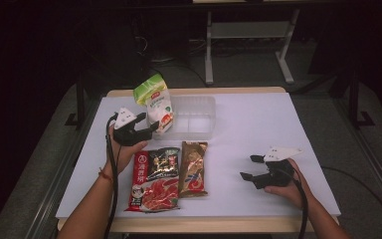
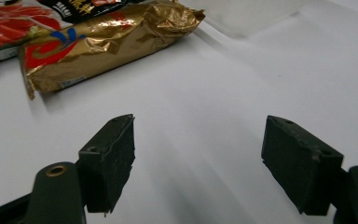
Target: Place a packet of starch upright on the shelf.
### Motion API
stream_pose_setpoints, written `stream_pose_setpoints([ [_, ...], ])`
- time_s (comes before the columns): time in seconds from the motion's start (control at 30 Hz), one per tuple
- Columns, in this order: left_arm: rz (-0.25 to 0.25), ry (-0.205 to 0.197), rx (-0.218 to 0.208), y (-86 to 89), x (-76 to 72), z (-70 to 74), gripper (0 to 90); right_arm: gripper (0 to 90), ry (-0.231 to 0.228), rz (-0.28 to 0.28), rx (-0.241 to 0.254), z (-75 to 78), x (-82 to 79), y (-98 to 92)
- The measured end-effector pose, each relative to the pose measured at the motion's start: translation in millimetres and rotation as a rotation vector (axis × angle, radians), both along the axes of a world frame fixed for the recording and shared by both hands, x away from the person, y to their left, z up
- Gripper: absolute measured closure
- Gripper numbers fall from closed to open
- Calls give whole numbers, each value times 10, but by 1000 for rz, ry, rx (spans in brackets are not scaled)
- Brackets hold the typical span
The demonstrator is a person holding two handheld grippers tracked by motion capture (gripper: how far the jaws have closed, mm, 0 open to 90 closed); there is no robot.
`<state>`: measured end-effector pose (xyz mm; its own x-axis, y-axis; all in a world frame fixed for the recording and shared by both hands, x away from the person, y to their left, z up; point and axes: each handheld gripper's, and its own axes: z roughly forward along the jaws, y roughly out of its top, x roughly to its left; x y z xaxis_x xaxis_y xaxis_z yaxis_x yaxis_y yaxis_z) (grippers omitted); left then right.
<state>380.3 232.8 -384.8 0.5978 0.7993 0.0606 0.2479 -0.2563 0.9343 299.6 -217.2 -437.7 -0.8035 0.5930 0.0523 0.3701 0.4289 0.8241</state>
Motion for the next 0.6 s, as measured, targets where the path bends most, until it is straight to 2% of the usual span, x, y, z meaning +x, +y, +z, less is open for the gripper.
stream_pose_setpoints([
  [0.07,-37,16,9,11,-79,-6,326,247,3,-12,2,-12,12,19],
  [0.2,-101,21,42,25,-285,-32,285,247,6,-37,-12,-37,39,76],
  [0.3,-143,26,51,49,-438,-37,266,247,10,-57,-25,-58,67,126],
  [0.37,-172,29,42,80,-513,-34,258,247,6,-73,-35,-74,87,151],
  [0.43,-192,29,34,119,-601,-46,257,247,-11,-95,-51,-87,102,166],
  [0.5,-201,33,41,149,-659,-65,257,250,-27,-107,-33,-104,115,171],
  [0.6,-215,32,44,176,-733,-100,256,266,-83,-142,-61,-146,135,200],
])
